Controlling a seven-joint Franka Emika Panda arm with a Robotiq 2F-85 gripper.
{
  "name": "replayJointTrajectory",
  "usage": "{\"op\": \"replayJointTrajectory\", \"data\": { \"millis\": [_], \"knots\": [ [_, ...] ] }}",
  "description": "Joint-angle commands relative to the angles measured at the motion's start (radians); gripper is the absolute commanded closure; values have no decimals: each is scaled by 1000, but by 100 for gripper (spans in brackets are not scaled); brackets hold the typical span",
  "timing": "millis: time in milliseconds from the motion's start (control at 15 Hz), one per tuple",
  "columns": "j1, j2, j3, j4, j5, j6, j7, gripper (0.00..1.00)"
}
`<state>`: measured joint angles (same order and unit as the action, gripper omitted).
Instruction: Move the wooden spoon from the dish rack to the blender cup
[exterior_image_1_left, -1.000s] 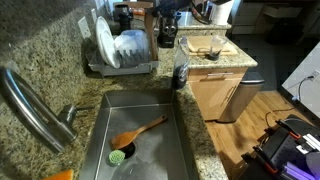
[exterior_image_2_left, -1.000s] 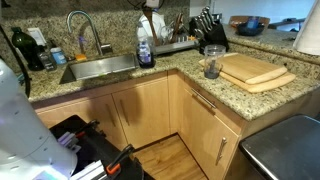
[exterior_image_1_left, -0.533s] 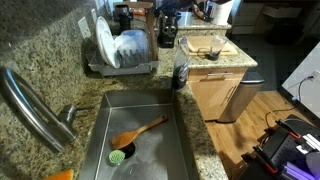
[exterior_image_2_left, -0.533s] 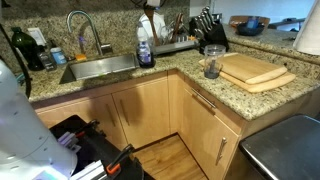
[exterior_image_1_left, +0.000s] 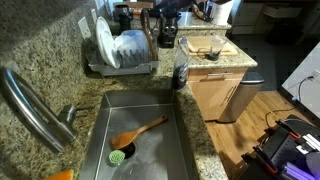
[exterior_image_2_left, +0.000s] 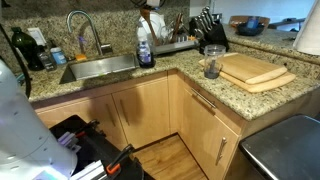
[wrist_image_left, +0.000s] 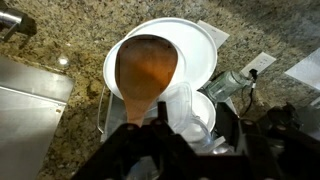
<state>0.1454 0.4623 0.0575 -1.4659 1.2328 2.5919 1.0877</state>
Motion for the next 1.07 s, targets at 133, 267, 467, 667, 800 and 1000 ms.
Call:
{"op": "replayJointTrajectory", "data": {
  "millis": [133, 267, 467, 667, 800, 1000],
  "knots": [
    [-15, -2, 15, 2, -22, -85, 75, 3],
    [-9, -3, 19, 1, -23, -116, 101, 0],
    [-1, -4, 29, 2, -23, -157, 141, 0],
    [5, 0, 34, 1, -9, -143, 130, 0],
    [10, 0, 38, 1, -9, -151, 143, 0],
    [10, 6, 48, 2, 11, -141, 101, 0]
  ]
}}
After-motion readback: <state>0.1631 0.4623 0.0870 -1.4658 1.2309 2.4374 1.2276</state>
